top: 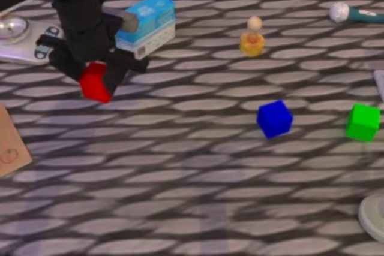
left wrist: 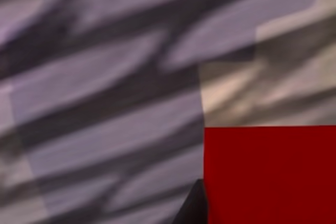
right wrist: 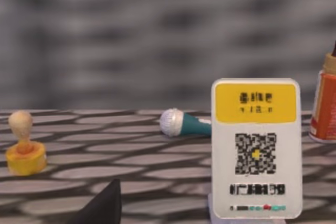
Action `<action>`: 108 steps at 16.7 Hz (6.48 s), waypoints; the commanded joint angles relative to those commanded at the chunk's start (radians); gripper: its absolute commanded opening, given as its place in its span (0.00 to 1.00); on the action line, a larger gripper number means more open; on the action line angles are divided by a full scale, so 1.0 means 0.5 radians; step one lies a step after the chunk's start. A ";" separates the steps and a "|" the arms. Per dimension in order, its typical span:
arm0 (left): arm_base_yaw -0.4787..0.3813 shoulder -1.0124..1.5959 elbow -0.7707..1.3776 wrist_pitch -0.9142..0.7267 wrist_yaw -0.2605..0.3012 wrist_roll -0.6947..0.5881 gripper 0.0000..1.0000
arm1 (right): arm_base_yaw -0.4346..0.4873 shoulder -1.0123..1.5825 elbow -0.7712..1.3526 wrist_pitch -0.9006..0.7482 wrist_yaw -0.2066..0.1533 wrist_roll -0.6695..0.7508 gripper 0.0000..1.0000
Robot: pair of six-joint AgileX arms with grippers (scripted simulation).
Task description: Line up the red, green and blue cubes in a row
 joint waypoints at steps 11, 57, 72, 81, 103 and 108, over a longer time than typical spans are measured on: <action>-0.614 -0.461 -0.602 0.142 -0.033 -1.328 0.00 | 0.000 0.000 0.000 0.000 0.000 0.000 1.00; -0.594 -0.393 -0.729 0.323 -0.035 -1.343 1.00 | 0.000 0.000 0.000 0.000 0.000 0.000 1.00; -0.333 -1.050 -1.114 0.488 -0.060 -1.298 1.00 | 0.041 0.588 0.550 -0.369 -0.005 -0.376 1.00; 0.288 -2.852 -2.541 1.396 -0.068 -0.896 1.00 | 0.132 2.499 1.921 -1.372 0.012 -1.359 1.00; 0.667 -4.381 -3.649 2.371 -0.009 -0.141 1.00 | 0.222 4.165 3.116 -2.098 0.004 -2.256 1.00; 0.667 -4.381 -3.649 2.371 -0.009 -0.141 1.00 | 0.226 4.304 2.900 -1.727 0.005 -2.249 1.00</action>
